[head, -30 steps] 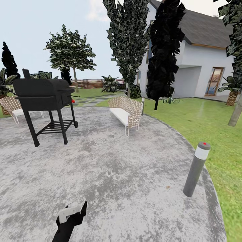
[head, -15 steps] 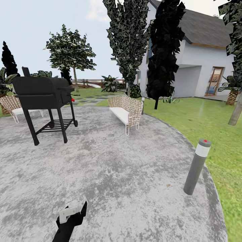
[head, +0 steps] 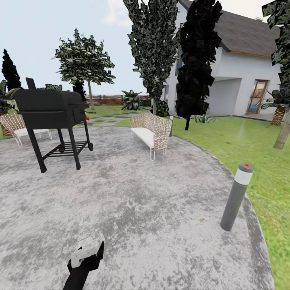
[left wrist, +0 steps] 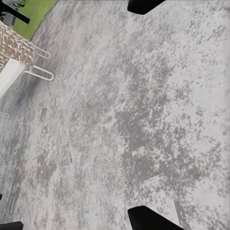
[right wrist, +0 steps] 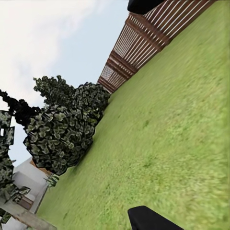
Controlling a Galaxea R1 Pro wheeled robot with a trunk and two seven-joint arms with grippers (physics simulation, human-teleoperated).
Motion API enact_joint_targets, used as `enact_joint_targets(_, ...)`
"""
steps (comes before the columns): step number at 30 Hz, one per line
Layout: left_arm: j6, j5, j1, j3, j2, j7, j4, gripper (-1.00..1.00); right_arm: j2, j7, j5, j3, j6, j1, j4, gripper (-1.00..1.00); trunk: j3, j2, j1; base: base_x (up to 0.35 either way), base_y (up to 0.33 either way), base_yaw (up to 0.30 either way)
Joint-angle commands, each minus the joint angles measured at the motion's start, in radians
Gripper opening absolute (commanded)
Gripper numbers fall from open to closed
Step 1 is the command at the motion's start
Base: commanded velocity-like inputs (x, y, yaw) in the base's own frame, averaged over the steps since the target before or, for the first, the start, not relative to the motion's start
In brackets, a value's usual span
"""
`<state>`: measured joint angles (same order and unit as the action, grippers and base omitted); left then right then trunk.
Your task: In the garden, pick up the pesticide atomizer on the floor and spray pesticide onto both trees until each tree trunk is fully covered.
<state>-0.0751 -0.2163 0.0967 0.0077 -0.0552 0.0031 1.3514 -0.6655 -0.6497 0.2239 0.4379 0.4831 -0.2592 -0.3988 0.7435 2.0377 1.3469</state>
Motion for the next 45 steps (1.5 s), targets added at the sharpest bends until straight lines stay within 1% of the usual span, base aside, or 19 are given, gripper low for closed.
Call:
enact_joint_targets(1,0.000,0.000,0.000,0.000,0.000,0.000,0.000,1.00,0.001,0.000,0.000,0.000,0.000,0.000,0.000,1.00,0.003,0.007,0.004,0.000,0.000,0.000)
enact_joint_targets(5,0.000,0.000,0.000,0.000,0.000,0.000,0.000,1.00,0.005,-0.001,0.000,-0.001,0.000,0.000,0.000,1.00,0.016,0.035,0.019,0.000,0.000,0.030)
enact_joint_targets(11,0.000,0.000,0.000,0.000,0.000,0.000,-0.001,1.00,0.006,-0.001,0.000,-0.001,0.000,0.000,0.000,1.00,0.035,0.077,0.042,0.000,0.000,0.196)
enact_joint_targets(19,0.000,0.000,0.000,0.000,0.000,0.000,-0.002,1.00,0.006,-0.001,0.000,-0.002,0.001,0.000,0.000,1.00,0.060,0.133,0.073,0.000,0.000,0.048)
enact_joint_targets(26,0.000,0.000,0.000,0.000,0.000,0.000,-0.002,1.00,0.007,0.000,0.000,-0.002,0.002,0.000,0.000,1.00,0.082,0.182,0.100,0.000,0.000,0.159)
enact_joint_targets(33,0.000,0.000,0.000,0.000,0.000,0.000,-0.002,1.00,0.013,0.000,0.000,-0.003,0.003,0.000,0.000,1.00,0.103,0.231,0.127,0.000,0.000,0.060)
enact_joint_targets(39,0.000,0.000,0.000,0.000,0.000,0.000,-0.003,1.00,0.014,-0.001,0.001,-0.003,0.003,0.000,0.000,1.00,0.121,0.273,0.150,0.000,0.000,0.190)
enact_joint_targets(45,0.000,0.000,0.000,0.000,0.000,0.001,-0.002,1.00,0.015,-0.001,0.001,-0.004,0.003,0.000,0.000,1.00,0.139,0.315,0.173,0.000,0.000,0.057)
